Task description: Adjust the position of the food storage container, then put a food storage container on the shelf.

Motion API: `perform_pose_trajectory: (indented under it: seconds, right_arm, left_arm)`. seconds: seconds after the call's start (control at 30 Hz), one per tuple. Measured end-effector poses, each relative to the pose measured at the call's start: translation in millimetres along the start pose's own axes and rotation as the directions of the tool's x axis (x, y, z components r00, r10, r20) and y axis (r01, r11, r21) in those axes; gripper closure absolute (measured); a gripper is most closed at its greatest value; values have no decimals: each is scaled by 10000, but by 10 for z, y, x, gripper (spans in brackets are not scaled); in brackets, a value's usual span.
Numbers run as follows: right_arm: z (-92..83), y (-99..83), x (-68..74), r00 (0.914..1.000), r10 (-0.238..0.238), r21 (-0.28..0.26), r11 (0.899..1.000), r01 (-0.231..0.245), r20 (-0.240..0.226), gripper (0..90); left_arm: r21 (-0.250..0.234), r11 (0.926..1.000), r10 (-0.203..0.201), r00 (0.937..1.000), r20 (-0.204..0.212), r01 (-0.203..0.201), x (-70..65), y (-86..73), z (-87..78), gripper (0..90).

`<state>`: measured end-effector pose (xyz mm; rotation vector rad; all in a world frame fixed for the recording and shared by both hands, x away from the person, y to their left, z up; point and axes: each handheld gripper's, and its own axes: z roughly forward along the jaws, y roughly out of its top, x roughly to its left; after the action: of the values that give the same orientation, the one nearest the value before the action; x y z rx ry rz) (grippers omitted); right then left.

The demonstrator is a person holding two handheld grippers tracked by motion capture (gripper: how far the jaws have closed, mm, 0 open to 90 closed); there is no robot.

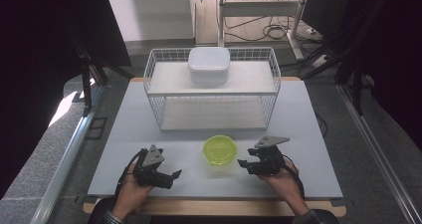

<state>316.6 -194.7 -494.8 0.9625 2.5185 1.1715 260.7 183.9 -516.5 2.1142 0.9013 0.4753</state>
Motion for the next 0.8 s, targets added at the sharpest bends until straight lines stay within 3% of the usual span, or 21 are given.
perform_pose_trajectory:
  seconds: [0.23,0.43,0.53,0.63,0.8]
  right_arm:
    - [29,-31,-38,9997,-12,-163,9999,8,-259,157]
    - [28,-12,-45,9995,-164,-206,9997,159,-260,108]
    - [30,23,-78,9993,69,-231,9997,-77,-367,108]
    - [23,86,-135,9936,714,-148,9972,-730,-881,100]
    - [24,183,-174,9902,1057,-144,9941,-1074,-918,82]
  left_arm:
    - [-75,10000,58,10000,-41,-59,13,-18,-6,24]
    - [-88,9999,124,9999,-29,-124,12,-18,-1,24]
    - [-81,9999,131,9999,45,-131,10,-19,2,24]
    - [-74,9997,252,9996,91,-251,-9,-11,2,24]
    - [-12,9995,330,9994,117,-330,-25,-6,24,24]
